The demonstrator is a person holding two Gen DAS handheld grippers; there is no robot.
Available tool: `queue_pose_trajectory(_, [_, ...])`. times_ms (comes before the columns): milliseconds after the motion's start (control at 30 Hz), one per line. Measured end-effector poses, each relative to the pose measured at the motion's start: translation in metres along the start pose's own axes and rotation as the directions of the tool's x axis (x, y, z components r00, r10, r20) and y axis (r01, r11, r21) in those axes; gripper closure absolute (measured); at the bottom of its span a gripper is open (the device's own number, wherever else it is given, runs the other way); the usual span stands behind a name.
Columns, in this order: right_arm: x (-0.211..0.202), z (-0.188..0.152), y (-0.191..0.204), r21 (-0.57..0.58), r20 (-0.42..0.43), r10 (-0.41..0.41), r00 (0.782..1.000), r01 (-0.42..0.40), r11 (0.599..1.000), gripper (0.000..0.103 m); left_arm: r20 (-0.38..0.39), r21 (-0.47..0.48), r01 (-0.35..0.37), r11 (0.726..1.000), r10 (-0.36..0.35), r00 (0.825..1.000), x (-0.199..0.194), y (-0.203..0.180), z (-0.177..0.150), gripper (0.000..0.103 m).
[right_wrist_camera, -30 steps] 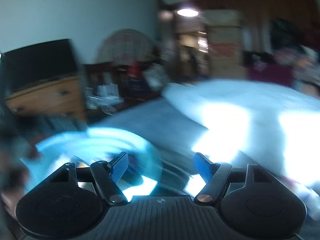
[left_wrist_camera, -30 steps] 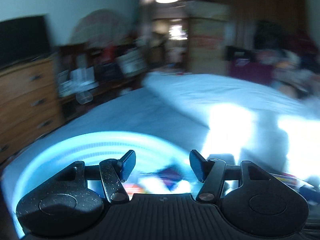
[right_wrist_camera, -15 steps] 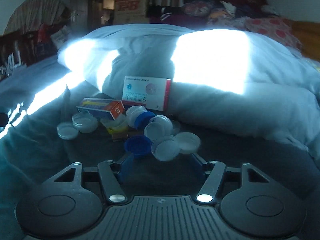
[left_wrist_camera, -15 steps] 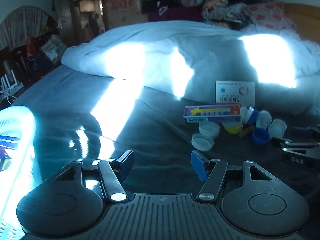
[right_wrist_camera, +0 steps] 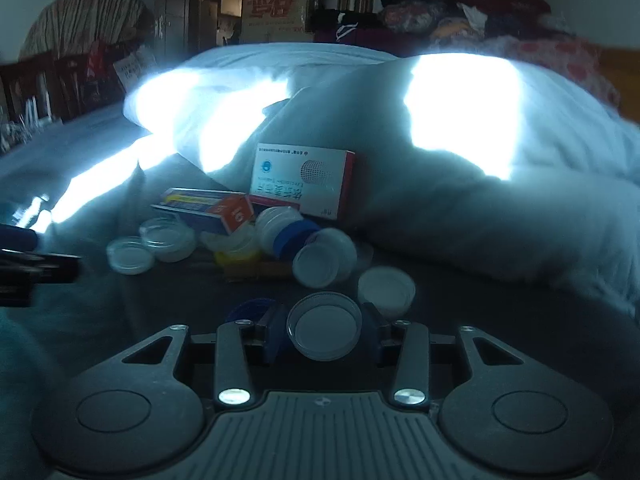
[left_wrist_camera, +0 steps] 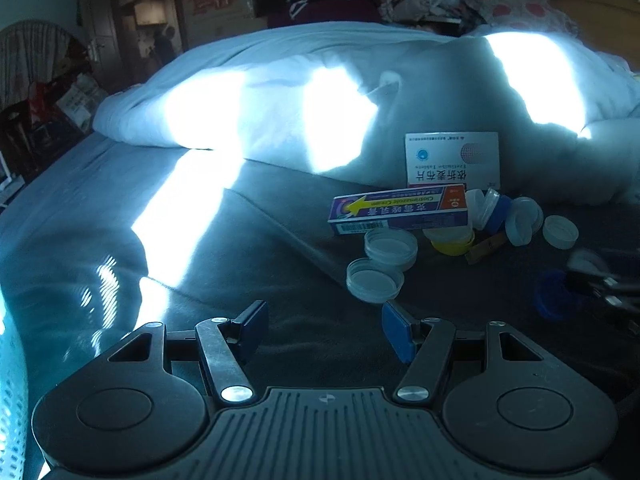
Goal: Organize objects
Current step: 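Grasp a clear cap with the right gripper while the left gripper reaches another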
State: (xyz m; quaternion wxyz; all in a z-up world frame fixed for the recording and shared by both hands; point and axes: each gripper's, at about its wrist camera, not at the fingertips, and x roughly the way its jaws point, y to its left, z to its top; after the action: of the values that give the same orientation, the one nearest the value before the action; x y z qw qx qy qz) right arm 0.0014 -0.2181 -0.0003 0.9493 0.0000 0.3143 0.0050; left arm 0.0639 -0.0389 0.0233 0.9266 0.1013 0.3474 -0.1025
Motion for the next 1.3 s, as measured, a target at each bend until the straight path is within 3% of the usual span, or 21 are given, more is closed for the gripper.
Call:
queue_pose_trajectory(100, [-0.011,-0.019,-0.006,0.036,-0.024,0.013,1.000,-0.012,0.999,0.058,-0.003,0.021,0.003,1.000,-0.003,1.000,0.018,-0.007,0.002,0.040])
queue_pose_trajectory(233, [-0.014,-0.027,-0.008,0.053,-0.011,0.018,1.000,-0.017,0.998,0.046,0.000,0.056,0.026,0.998,-0.026,1.000,0.037,-0.019,0.002,0.040])
queue_pose_trajectory(467, [-0.022,-0.029,-0.015,0.056,-0.002,0.062,0.998,-0.062,0.997,0.050,0.021,0.117,0.031,0.993,-0.034,0.999,0.055,-0.032,0.005,0.041])
queue_pose_trajectory(533, [-0.026,-0.030,-0.020,0.082,0.004,0.064,0.998,-0.064,0.995,0.052,0.013,0.114,0.057,0.992,-0.059,0.998,0.054,-0.032,0.004,0.060])
queue_pose_trajectory(567, [-0.030,-0.031,-0.023,0.092,0.019,0.059,0.998,-0.060,0.994,0.052,0.010,0.111,0.063,0.992,-0.064,0.998,0.052,-0.033,0.004,0.063])
queue_pose_trajectory(667, [-0.042,-0.033,-0.027,0.095,0.057,0.048,0.997,-0.054,0.994,0.052,0.016,0.105,0.059,0.993,-0.061,0.998,0.043,-0.033,0.000,0.063])
queue_pose_trajectory(867, [-0.042,-0.037,-0.027,-0.059,0.035,-0.004,0.999,0.006,0.998,0.052,0.002,0.045,0.077,0.996,-0.078,0.997,0.024,-0.025,-0.010,0.063])
queue_pose_trajectory(1167, [-0.018,-0.033,-0.016,-0.085,-0.021,0.061,0.998,-0.063,0.994,0.049,-0.013,0.031,0.102,0.994,-0.101,0.995,0.015,-0.031,-0.012,0.062])
queue_pose_trajectory(1300, [-0.017,-0.031,-0.014,-0.081,-0.017,0.057,0.998,-0.059,0.995,0.060,-0.015,0.036,0.106,0.994,-0.105,0.994,0.009,-0.033,-0.014,0.062])
